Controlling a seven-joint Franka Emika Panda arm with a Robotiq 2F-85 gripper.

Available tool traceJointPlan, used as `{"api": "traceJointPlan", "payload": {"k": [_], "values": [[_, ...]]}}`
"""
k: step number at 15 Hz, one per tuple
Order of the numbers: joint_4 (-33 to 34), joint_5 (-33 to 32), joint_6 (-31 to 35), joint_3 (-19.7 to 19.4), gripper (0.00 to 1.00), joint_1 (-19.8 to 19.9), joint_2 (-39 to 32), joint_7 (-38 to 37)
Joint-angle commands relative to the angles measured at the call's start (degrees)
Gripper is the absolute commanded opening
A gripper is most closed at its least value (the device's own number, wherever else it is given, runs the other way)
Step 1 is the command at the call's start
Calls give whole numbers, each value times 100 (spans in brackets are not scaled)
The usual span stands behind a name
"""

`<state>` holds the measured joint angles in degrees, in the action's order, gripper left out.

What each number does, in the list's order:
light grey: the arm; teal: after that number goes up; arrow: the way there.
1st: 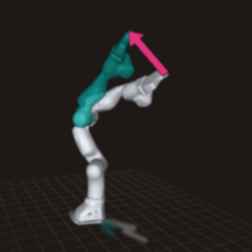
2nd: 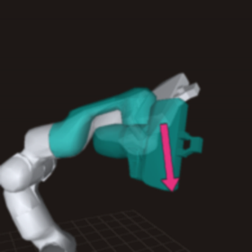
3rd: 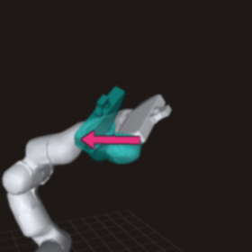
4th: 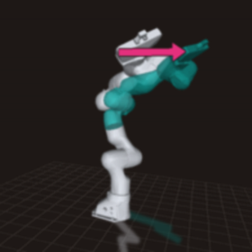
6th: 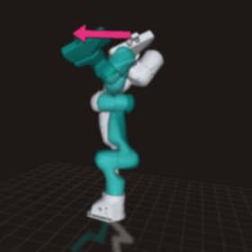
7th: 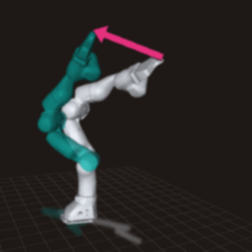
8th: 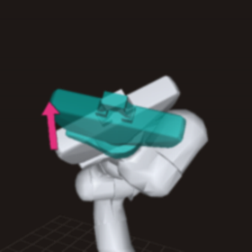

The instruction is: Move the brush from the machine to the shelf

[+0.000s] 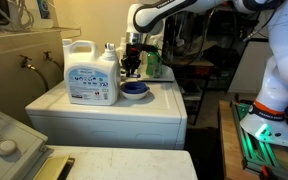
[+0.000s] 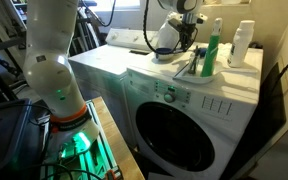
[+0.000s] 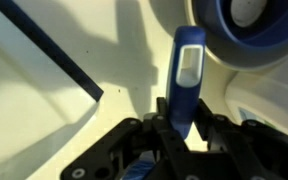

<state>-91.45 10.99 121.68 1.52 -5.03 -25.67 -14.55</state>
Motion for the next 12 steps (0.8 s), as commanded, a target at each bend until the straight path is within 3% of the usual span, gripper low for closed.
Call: {"api": "traceJointPlan", "payload": {"k": [1, 12], "values": [[-232, 143, 405, 71, 8, 83, 433, 101], [-510, 577, 1799, 118, 8, 119, 954, 23]]}}
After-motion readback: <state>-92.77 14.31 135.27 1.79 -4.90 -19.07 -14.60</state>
